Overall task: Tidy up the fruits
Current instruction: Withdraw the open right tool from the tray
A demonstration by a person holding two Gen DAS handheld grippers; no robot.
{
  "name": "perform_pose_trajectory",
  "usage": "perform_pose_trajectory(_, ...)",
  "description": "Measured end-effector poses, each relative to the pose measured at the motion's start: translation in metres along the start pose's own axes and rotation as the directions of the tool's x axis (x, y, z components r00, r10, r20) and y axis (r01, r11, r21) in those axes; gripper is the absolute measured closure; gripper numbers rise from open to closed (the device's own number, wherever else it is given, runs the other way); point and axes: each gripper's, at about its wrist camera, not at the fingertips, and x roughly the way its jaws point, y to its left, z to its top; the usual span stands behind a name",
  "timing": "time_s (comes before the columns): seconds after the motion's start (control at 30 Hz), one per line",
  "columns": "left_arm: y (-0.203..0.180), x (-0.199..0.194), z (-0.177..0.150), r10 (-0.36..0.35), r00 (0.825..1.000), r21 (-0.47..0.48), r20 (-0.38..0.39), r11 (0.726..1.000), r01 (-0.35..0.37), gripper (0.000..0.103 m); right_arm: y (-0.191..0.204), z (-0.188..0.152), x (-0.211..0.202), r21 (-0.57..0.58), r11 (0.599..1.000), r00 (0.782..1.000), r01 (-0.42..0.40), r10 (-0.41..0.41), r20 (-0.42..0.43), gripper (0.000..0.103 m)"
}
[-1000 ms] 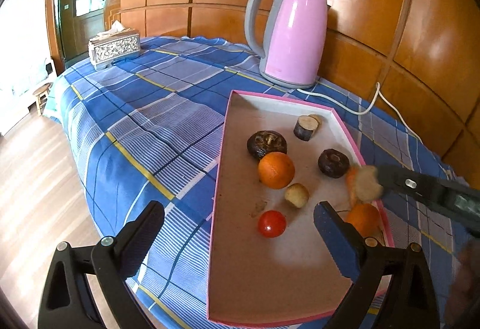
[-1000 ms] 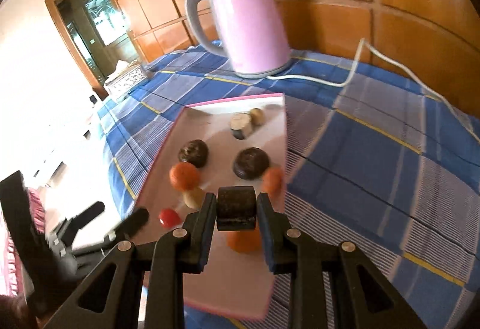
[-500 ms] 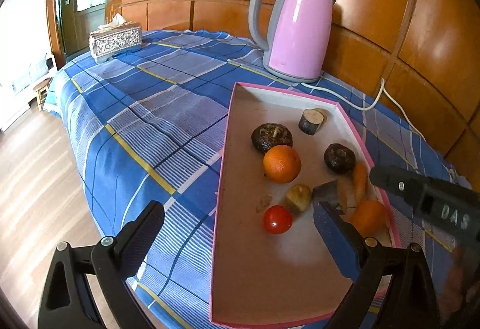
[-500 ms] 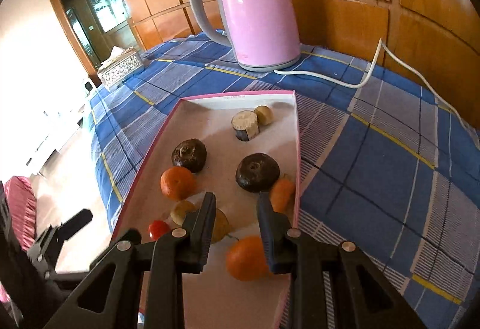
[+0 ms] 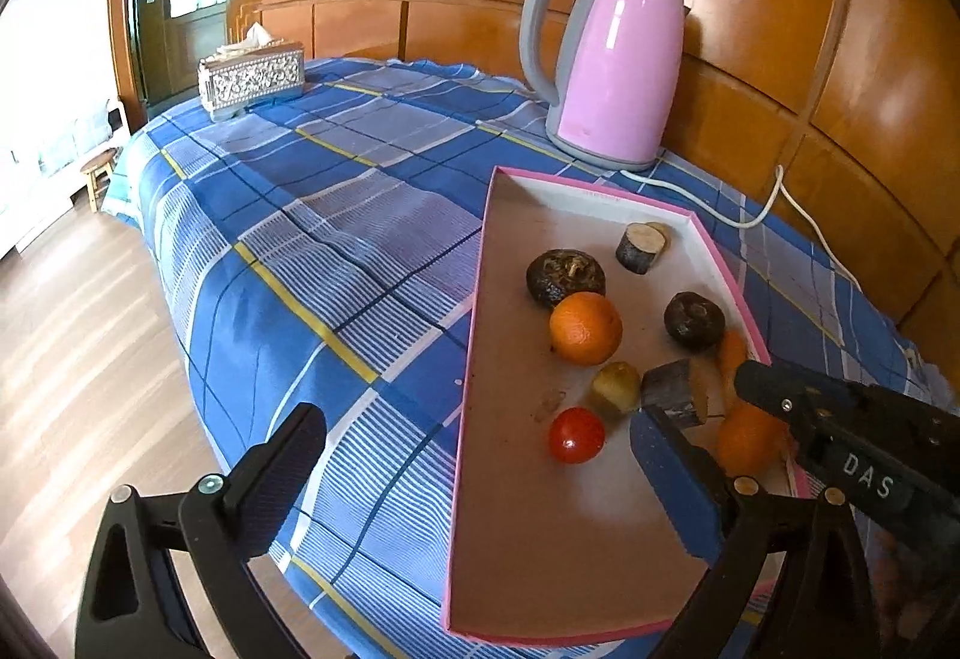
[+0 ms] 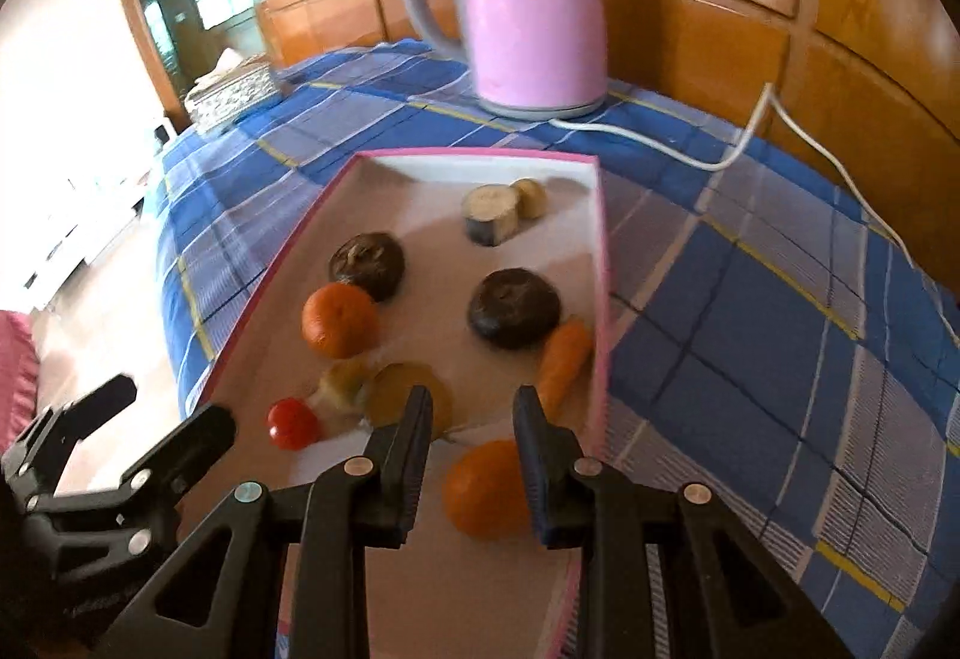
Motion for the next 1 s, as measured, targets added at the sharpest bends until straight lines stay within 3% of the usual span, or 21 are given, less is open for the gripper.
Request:
perform_pose_trajectory(0.13, -0.005, -0.005, -0.001, -0.006, 1.0, 0.016, 0.011, 1.0, 0.005, 0.001, -0.003, -0.007, -0.011, 0.014, 0.999, 0.999, 0.036, -0.037, 0.024, 0.075)
perform_pose_trajectory(0.23, -0.01, -0.011, -0.002, -0.009, 1.0, 0.029, 0.027, 1.0, 0.009, 0.0, -0.007, -0.016, -0.023, 0.051, 0.996, 0.996, 0.077, -0.079, 0.047, 0.067)
perform_pose_trajectory(0.43, -0.022, -0.026, -0.005, -0.046, 0.997, 0.061, 0.067, 0.997, 0.042, 0.0, -0.016, -0.034, -0.05, 0.107, 0.979, 0.977, 0.176, -0.187, 0.106, 0.064)
perform_pose_trajectory(0.5, -0.028, -0.032, -0.005, -0.056, 0.995, 0.078, 0.08, 0.996, 0.05, 0.0, -0.019, -0.041, -0.059, 0.124, 0.971, 0.968, 0.203, -0.218, 0.124, 0.051)
perform_pose_trajectory(0.57, -0.032, -0.037, -0.006, -0.064, 0.994, 0.093, 0.089, 0.994, 0.055, 0.0, -0.022, -0.046, -0.066, 0.143, 0.964, 0.96, 0.222, -0.242, 0.138, 0.047)
perform_pose_trajectory(0.77, -0.046, -0.05, -0.008, -0.006, 0.992, 0.137, 0.127, 0.99, -0.011, 0.0, -0.029, -0.061, -0.072, 0.176, 0.953, 0.953, 0.249, -0.273, 0.13, 0.047)
perform_pose_trajectory(1.0, -0.05, -0.053, -0.012, -0.003, 0.993, 0.139, 0.121, 0.99, -0.014, 0.0, -0.034, -0.07, -0.079, 0.2, 0.946, 0.949, 0.256, -0.285, 0.133, 0.047)
